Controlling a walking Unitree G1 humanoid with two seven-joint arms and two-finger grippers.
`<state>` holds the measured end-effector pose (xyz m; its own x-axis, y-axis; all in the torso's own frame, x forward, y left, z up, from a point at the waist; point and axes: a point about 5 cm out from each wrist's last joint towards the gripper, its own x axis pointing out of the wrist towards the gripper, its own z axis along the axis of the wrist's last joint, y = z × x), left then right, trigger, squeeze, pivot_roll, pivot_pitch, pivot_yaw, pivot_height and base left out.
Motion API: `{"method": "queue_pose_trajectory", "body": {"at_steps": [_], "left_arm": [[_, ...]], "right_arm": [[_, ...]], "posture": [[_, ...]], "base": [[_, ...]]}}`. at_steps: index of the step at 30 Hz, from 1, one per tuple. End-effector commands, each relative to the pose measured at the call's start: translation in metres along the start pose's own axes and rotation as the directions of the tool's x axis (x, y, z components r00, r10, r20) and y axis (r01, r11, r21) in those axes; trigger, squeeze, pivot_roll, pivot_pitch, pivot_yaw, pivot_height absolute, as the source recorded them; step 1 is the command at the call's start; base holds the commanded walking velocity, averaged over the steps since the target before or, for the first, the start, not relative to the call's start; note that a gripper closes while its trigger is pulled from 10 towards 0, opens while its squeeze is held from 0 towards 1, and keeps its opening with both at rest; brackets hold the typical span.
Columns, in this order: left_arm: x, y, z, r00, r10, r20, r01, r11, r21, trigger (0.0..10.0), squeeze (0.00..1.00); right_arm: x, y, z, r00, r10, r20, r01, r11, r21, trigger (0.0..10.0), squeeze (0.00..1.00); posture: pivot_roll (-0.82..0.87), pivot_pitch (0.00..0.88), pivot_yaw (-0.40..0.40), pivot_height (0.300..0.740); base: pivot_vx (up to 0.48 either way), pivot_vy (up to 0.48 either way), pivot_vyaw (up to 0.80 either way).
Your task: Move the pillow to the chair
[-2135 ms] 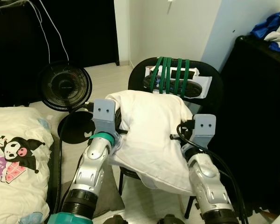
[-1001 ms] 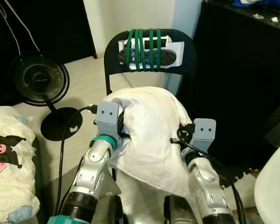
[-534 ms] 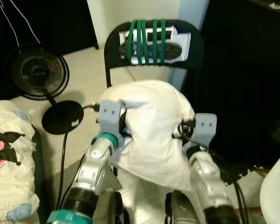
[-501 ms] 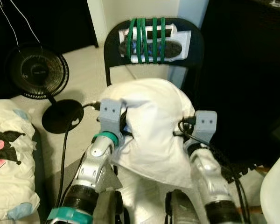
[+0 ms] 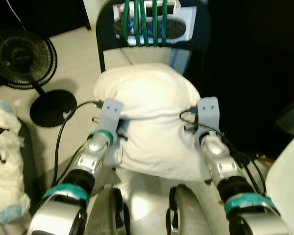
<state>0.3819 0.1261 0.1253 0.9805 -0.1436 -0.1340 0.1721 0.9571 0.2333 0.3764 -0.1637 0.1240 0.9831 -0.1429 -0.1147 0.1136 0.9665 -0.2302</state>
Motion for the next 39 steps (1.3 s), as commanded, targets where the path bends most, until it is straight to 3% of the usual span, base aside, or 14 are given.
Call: {"method": "queue_pose_trajectory", "body": {"at_steps": [1,2,5,7,14,19,22,24,27,29,31,34,39], "left_arm": [[-0.002,0.029,-0.007,0.992,0.118,-0.039,-0.117,0.993,0.027,10.0,0.0],[-0.002,0.029,-0.007,0.992,0.118,-0.039,-0.117,0.993,0.027,10.0,0.0],[0.001,0.051,0.002,0.978,0.202,-0.05,-0.199,0.978,0.069,10.0,0.0],[0.001,0.058,0.003,0.971,0.231,-0.054,-0.226,0.971,0.079,10.0,0.0],[-0.002,0.077,0.001,0.948,0.309,-0.074,-0.297,0.945,0.137,10.0,0.0],[-0.002,0.079,0.002,0.951,0.299,-0.077,-0.291,0.951,0.099,10.0,0.0],[0.006,0.045,0.012,0.999,0.038,-0.015,-0.039,0.997,-0.062,10.0,0.0],[0.008,0.037,0.014,1.0,-0.014,0.004,0.015,0.996,-0.087,10.0,0.0],[0.008,0.003,0.019,0.964,-0.257,0.067,0.263,0.959,-0.104,10.0,0.0],[0.006,-0.011,0.019,0.929,-0.361,0.081,0.367,0.925,-0.095,10.0,0.0],[0.005,-0.015,0.019,0.916,-0.393,0.086,0.4,0.912,-0.091,10.0,0.0],[0.002,-0.024,0.014,0.867,-0.494,0.062,0.497,0.866,-0.05,10.0,0.0],[0.001,-0.023,0.012,0.853,-0.519,0.047,0.521,0.853,-0.032,10.0,0.0]], "right_arm": [[0.002,-0.007,-0.006,0.997,-0.063,-0.039,0.062,0.998,-0.031,10.0,0.0],[0.002,-0.007,-0.006,0.997,-0.063,-0.039,0.062,0.998,-0.031,10.0,0.0],[0.008,0.01,0.014,0.998,-0.053,-0.02,0.053,0.998,-0.022,10.0,0.0],[0.01,0.013,0.021,0.998,-0.064,-0.009,0.064,0.998,-0.006,10.0,0.0],[0.013,0.018,0.039,0.992,-0.115,0.05,0.115,0.993,0.008,10.0,0.0],[0.013,0.016,0.043,0.985,-0.151,0.083,0.152,0.988,-0.011,10.0,0.0],[0.013,-0.006,0.038,0.952,-0.283,0.114,0.29,0.956,-0.05,10.0,0.0],[0.012,-0.01,0.037,0.943,-0.309,0.12,0.318,0.946,-0.061,10.0,0.0],[0.007,-0.017,0.029,0.911,-0.378,0.165,0.399,0.909,-0.122,10.0,0.0],[0.001,-0.013,0.025,0.902,-0.383,0.199,0.412,0.9,-0.138,10.0,0.0],[-0.002,-0.011,0.023,0.9,-0.379,0.214,0.413,0.899,-0.144,10.0,0.0],[-0.015,0.002,0.018,0.894,-0.358,0.269,0.406,0.901,-0.15,10.0,0.0],[-0.028,0.017,0.016,0.895,-0.332,0.299,0.384,0.914,-0.133,10.0,0.0]], "posture": [[-0.11,0.298,0.103,0.632],[-0.11,0.298,0.103,0.632],[-0.12,0.3,0.084,0.632],[-0.12,0.301,0.078,0.632],[-0.13,0.3,0.064,0.632],[-0.12,0.299,0.062,0.632],[-0.12,0.296,0.059,0.632],[-0.13,0.296,0.059,0.632],[-0.14,0.29,0.065,0.632],[-0.13,0.288,0.065,0.632],[-0.13,0.286,0.065,0.632],[-0.13,0.284,0.067,0.632],[-0.13,0.279,0.071,0.632]], "base": [[0.0,0.0,0.0],[0.0,0.0,0.0],[0.0,0.0,0.0],[0.0,0.0,0.0],[0.0,0.0,0.0],[0.0,0.0,0.0],[0.0,0.0,0.0],[0.0,0.0,0.0],[0.0,0.0,0.0],[0.0,0.0,0.0],[0.0,0.0,0.0],[0.0,0.0,0.0],[0.0,0.0,0.0]]}}
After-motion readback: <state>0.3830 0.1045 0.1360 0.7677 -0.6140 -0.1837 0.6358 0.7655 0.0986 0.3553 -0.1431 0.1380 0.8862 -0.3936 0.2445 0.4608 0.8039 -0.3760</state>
